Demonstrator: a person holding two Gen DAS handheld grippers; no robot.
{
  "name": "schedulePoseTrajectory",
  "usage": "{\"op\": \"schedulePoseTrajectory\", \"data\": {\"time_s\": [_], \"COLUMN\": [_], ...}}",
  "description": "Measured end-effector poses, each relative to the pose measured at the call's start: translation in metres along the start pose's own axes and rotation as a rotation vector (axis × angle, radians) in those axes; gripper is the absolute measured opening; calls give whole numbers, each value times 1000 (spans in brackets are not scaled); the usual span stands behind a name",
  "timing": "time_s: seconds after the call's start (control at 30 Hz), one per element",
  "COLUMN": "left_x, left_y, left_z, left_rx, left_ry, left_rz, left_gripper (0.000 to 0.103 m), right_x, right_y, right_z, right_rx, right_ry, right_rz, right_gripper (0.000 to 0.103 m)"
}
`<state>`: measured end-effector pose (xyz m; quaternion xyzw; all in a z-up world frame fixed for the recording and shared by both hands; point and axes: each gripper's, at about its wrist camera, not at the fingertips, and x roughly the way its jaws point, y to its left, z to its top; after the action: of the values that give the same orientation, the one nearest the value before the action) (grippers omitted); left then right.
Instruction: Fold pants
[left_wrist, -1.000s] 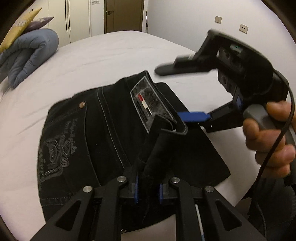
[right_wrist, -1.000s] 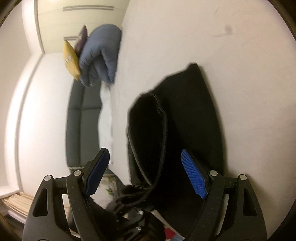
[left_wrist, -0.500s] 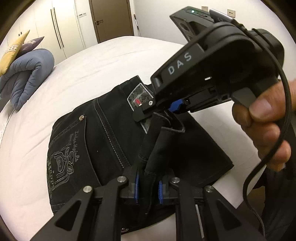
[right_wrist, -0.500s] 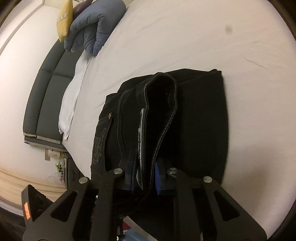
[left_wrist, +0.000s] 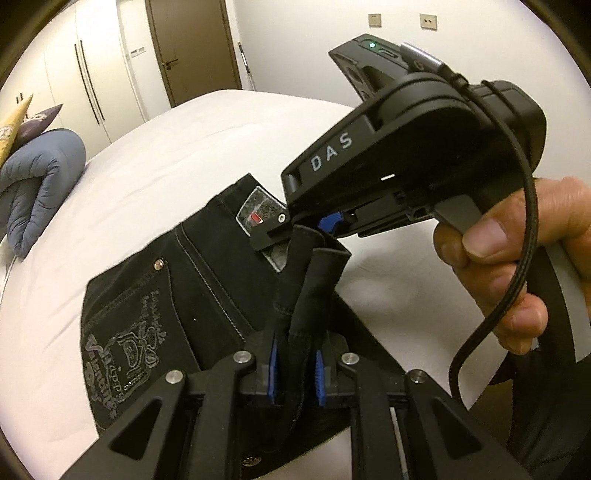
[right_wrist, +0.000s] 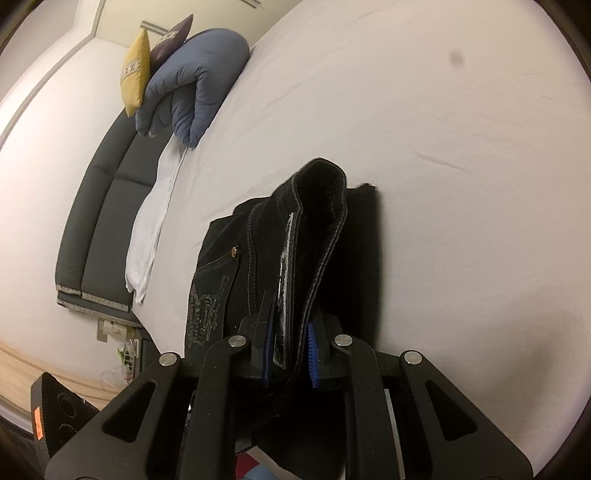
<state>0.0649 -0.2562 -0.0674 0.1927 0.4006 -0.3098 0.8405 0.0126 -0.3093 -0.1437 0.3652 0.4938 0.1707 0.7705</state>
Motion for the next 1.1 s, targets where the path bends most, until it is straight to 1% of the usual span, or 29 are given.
{"op": "schedulePoseTrajectory", "data": {"time_s": [0.07,0.13,0.2,0.27,0.3,0.37,0.4,0.43,0.53,0.6,0.63,0.7,0.73,0.77,0.83,0.87,0.93,0.97,1.03,1.07,1.1], "left_x": [8,13,17,20,18,14,12,9,-11,-29,-36,-45,-46,-47,-42,-40,-29,-20,-8,-2,6], "left_y": [1,5,10,19,23,27,31,35,51,68,79,109,128,140,172,178,205,217,230,234,241], "left_z": [-5,-12,-19,-20,-22,-27,-29,-34,-48,-56,-59,-63,-65,-67,-65,-61,-60,-59,-59,-53,-52], "left_rx": [3,-21,-41,-53,-62,-78,-88,-97,-145,-178,-201,-262,-302,-327,-387,-399,-428,-447,-473,-484,-486], "left_ry": [14,31,43,33,29,25,26,27,4,-21,-35,-56,-63,-66,-64,-60,-44,-20,12,27,49], "left_rz": [-5,-25,-46,-66,-81,-103,-117,-128,-187,-191,-189,-189,-186,-182,-176,-173,-184,-197,-214,-219,-210], "left_gripper": [15,17,20,23,28,35,45,57,65,71,72,72,72,72,72,71,70,67,52,49,43], "right_x": [-2,2,12,24,24,26,26,25,22,12,4,-18,-28,-34,-36,-32,-16,-8,19,36,49], "right_y": [-13,-24,-37,-45,-46,-45,-43,-41,-36,-40,-41,-41,-36,-30,-9,5,29,35,42,44,52], "right_z": [-5,-9,-14,-21,-22,-24,-25,-26,-26,-28,-29,-34,-37,-37,-39,-39,-39,-39,-45,-52,-63], "right_rx": [30,54,106,141,146,156,154,152,158,199,211,216,209,195,131,85,0,-24,-72,-133,-244], "right_ry": [0,18,39,38,30,22,20,19,26,5,-19,-88,-120,-135,-129,-112,-69,-46,26,79,85], "right_rz": [8,30,57,79,90,95,89,81,60,49,31,-45,-47,-14,51,64,58,33,-120,-251,-344], "right_gripper": [13,14,14,15,15,16,17,17,22,24,25,26,27,27,27,27,25,25,25,22,22]}}
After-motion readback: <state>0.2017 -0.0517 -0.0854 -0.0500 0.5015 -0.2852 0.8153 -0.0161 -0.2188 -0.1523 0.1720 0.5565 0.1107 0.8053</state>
